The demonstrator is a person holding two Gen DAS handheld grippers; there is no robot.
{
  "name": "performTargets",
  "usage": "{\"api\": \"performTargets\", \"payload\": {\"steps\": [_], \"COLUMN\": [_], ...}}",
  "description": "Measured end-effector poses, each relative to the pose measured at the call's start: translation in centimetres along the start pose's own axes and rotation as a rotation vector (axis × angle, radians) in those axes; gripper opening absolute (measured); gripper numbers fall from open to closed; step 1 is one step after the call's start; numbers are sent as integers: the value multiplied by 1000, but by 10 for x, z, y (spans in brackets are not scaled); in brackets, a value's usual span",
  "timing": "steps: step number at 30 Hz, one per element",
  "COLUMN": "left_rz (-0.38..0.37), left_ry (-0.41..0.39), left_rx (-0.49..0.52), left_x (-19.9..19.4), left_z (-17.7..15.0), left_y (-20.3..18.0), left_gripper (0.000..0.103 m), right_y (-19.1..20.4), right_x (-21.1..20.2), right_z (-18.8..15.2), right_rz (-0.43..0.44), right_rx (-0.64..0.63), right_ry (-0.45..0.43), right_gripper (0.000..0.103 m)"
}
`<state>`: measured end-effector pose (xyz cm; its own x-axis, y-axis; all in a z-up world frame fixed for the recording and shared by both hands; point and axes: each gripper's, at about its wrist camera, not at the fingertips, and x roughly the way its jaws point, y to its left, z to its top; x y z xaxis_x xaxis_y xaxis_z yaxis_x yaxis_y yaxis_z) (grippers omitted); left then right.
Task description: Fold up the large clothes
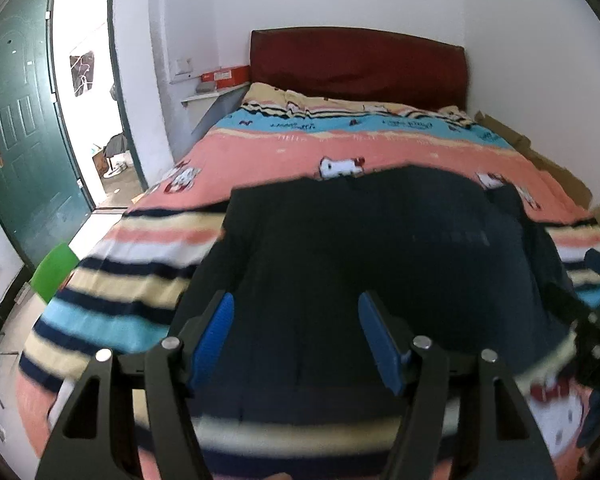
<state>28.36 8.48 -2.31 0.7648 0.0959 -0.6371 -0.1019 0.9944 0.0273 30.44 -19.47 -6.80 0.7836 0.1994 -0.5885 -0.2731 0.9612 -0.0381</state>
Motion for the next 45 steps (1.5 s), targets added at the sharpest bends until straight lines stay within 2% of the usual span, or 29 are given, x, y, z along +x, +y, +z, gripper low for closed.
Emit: {"api": "performTargets", "payload": {"steps": [3, 7, 12, 15, 17, 20, 23, 25, 27, 29, 30, 33, 36, 40, 43, 45], "left_rz": [4, 6, 27, 40, 41, 40, 53, 89, 122, 105, 89, 50, 43, 54, 56, 55], "left_ry": [3, 37, 98, 129, 139, 153, 169, 168, 140, 115, 100, 62, 42, 56, 62, 53], "left_rx": [-16, -47, -50, -55, -65, -93, -96, -86, -73, -78, -83, -76, -53, -30, -41, -51], "left_x": [43, 92, 144, 165, 169, 170, 167, 158, 141, 124, 114, 88, 74, 78, 84, 84], "left_z": [33, 55, 63, 58, 54, 49, 48, 49, 52, 53, 53, 50, 37, 8, -10, -17], "left_y": [-2, -4, -11, -7, 0, 15, 25, 30, 32, 34, 33, 22, 7, -3, -2, 1], "left_gripper": [64, 64, 64, 65, 69, 75, 76, 76, 75, 75, 75, 75, 75, 76, 76, 76], "right_y": [-1, -12, -27, -39, -48, -80, -120, -138, -145, -146, -145, -127, -87, -49, -32, -35], "right_x": [41, 90, 141, 166, 173, 178, 180, 176, 168, 153, 142, 110, 84, 80, 91, 96], "right_z": [30, 53, 64, 62, 59, 49, 36, 26, 22, 22, 24, 33, 34, 19, 2, -8], "right_rz": [-5, -13, -30, 34, 41, 37, 12, -35, -117, -187, -195, -161, -59, 24, 34, 48], "right_rx": [-6, 35, 60, 87, 98, 135, 223, 243, 212, 181, 172, 135, 85, 55, 28, 54], "right_ry": [-9, -7, 36, 78, 89, 106, 150, 183, 209, 206, 186, 116, 61, 61, 87, 101], "right_gripper": [103, 103, 103, 102, 102, 102, 103, 103, 103, 102, 103, 103, 103, 103, 102, 102]}}
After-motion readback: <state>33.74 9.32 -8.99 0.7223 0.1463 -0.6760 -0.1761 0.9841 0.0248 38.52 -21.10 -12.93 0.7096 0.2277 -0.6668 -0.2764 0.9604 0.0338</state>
